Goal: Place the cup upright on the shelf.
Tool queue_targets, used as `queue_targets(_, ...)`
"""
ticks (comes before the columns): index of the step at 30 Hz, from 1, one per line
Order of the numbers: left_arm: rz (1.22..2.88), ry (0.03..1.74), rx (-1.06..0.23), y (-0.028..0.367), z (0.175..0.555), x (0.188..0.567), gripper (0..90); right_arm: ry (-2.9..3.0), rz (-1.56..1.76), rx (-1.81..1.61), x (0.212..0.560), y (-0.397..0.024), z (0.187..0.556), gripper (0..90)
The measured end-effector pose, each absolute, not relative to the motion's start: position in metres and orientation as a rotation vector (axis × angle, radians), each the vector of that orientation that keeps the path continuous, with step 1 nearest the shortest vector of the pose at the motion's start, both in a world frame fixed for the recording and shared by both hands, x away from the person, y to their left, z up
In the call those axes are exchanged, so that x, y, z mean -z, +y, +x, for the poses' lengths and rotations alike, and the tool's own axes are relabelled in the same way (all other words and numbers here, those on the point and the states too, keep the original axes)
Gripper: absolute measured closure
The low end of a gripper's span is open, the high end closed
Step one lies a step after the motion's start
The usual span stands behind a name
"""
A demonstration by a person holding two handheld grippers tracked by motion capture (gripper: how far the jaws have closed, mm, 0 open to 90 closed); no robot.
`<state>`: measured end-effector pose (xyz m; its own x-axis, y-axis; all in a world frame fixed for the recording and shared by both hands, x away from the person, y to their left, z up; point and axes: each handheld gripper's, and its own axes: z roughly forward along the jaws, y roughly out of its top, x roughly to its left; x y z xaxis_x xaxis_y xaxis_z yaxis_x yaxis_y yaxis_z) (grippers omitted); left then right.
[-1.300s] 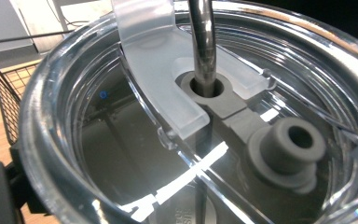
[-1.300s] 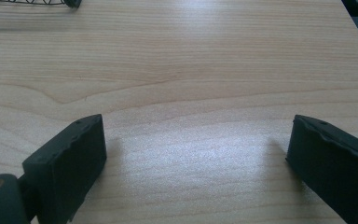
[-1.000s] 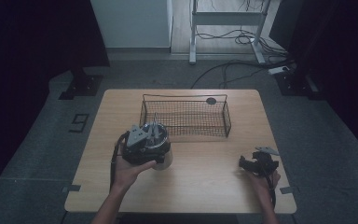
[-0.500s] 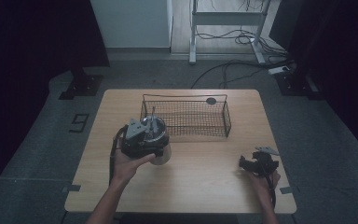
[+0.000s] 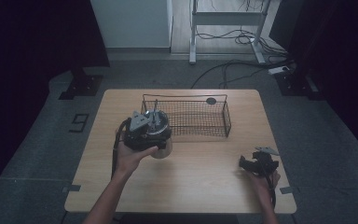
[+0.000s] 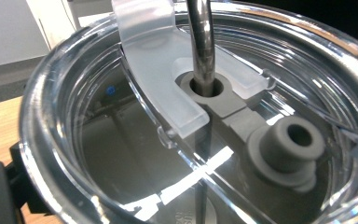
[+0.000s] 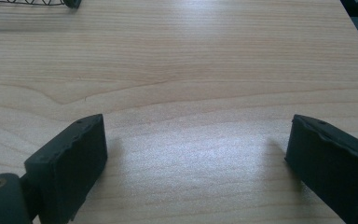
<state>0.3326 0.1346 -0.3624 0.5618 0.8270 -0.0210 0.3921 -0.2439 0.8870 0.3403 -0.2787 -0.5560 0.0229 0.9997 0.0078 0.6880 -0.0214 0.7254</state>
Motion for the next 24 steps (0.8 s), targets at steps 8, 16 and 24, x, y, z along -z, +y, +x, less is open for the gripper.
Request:
queue_targets(8, 1.858, 1.001, -0.580, 0.131, 0.341, 0.359, 3.8, 1.720, 1.765, -0.747, 0.556, -0.279, 0.340, 5.0)
queue_targets(16, 1.847, 1.015, -0.574, 0.130, 0.348, 0.358, 3.8, 1.719, 1.764, -0.747, 0.556, -0.279, 0.340, 5.0)
queue_targets(24, 1.849, 1.032, -0.573, 0.128, 0.357, 0.358, 3.8, 1.716, 1.763, -0.752, 0.556, -0.279, 0.341, 5.2)
